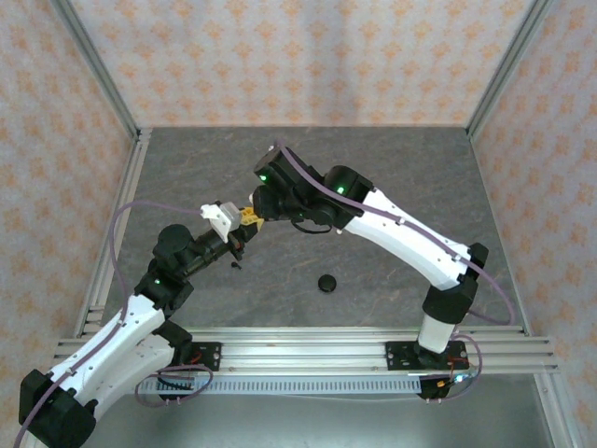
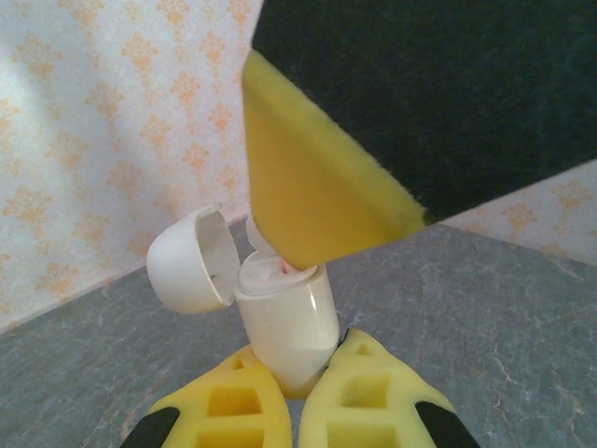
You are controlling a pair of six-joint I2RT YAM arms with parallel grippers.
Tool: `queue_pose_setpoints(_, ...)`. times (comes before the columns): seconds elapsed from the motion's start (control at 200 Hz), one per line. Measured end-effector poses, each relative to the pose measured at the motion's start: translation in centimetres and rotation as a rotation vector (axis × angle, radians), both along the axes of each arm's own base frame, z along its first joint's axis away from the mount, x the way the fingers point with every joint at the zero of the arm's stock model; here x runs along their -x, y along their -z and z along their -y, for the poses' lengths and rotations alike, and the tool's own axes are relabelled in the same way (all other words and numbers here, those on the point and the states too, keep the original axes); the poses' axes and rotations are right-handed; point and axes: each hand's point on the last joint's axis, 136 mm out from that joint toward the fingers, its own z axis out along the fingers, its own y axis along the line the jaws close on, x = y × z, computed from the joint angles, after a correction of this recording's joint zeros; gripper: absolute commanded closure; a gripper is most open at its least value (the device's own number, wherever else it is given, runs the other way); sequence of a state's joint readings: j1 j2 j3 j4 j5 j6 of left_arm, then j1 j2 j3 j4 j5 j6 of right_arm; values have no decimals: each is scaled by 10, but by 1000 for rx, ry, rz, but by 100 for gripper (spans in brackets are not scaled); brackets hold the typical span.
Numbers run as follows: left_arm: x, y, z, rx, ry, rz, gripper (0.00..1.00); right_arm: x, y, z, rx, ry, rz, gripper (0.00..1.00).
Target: Insert wireless bluetooth earbuds into charging case
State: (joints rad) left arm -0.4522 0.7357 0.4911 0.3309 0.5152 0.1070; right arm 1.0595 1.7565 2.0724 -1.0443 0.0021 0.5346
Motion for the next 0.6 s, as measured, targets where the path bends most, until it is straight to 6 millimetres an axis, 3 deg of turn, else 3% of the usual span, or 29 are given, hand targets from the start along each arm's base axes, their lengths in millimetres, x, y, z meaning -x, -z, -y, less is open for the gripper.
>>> queue_pose_setpoints(0.6, 2, 6, 3, -11, 14, -21, 100, -4, 8, -4, 80, -51, 29, 74)
